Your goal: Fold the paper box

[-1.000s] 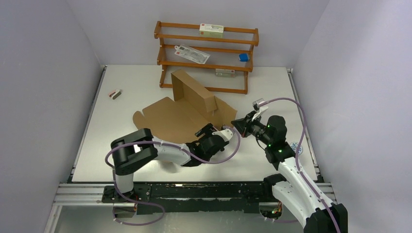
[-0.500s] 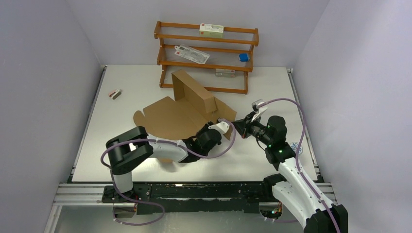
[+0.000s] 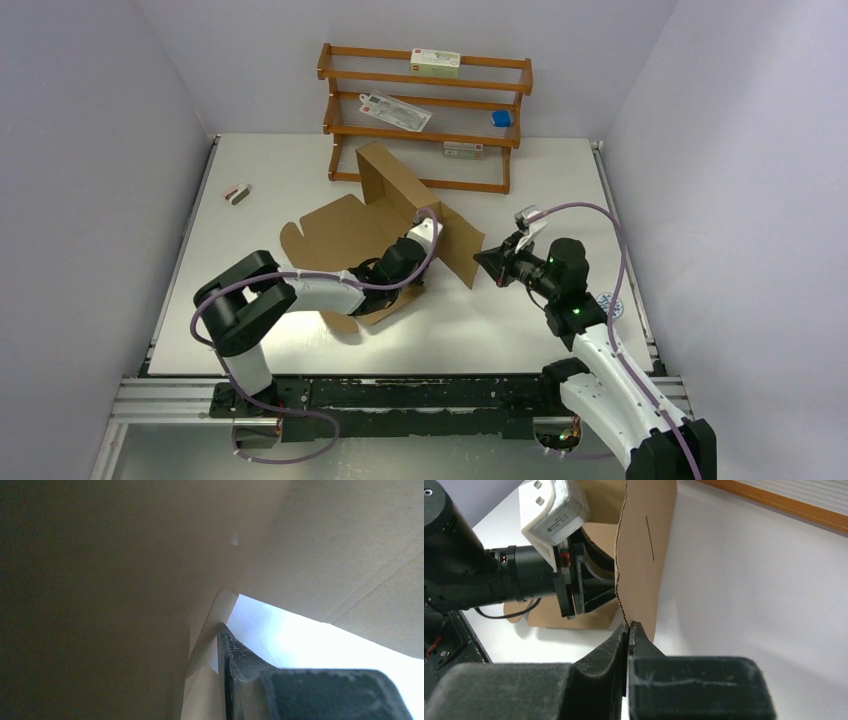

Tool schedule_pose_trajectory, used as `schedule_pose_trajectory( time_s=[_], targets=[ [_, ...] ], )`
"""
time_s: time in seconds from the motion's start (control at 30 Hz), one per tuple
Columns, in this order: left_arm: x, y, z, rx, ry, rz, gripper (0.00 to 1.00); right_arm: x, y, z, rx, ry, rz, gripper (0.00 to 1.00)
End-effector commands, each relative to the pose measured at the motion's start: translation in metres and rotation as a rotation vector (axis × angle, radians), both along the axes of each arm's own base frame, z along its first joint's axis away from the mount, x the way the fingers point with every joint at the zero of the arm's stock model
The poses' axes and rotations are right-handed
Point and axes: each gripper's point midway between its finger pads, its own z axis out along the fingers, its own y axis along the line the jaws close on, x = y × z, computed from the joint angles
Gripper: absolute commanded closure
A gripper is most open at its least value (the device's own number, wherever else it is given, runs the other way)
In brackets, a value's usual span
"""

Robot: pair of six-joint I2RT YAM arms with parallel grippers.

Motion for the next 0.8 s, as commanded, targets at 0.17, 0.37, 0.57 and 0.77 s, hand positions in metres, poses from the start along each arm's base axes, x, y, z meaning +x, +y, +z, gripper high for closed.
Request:
schedule_pose_trajectory(
  time_s=[0.17, 0.37, 0.57, 0.77],
  targets=[
    [-0.009, -0.005, -0.016, -0.097, 0.103, -0.047, 0.80, -0.005, 0.010, 0.006, 0.019, -0.040, 0.054, 1.00],
    [-0.021, -0.009, -0.016, -0.117, 0.105, -0.052, 0.87, -0.010, 0.020, 0.000, 0.014, -0.050, 0.086, 0.97],
    [-0.026, -0.010, -0.018, -0.163, 0.128, -0.032, 0.90, -0.017, 0.031, -0.003, 0.014, -0.063, 0.118, 0.90],
    [-0.027, -0.005, -0.023, -0.152, 0.131, 0.003, 0.89, -0.023, 0.044, -0.014, 0.024, -0.048, 0.159, 0.85]
  ],
)
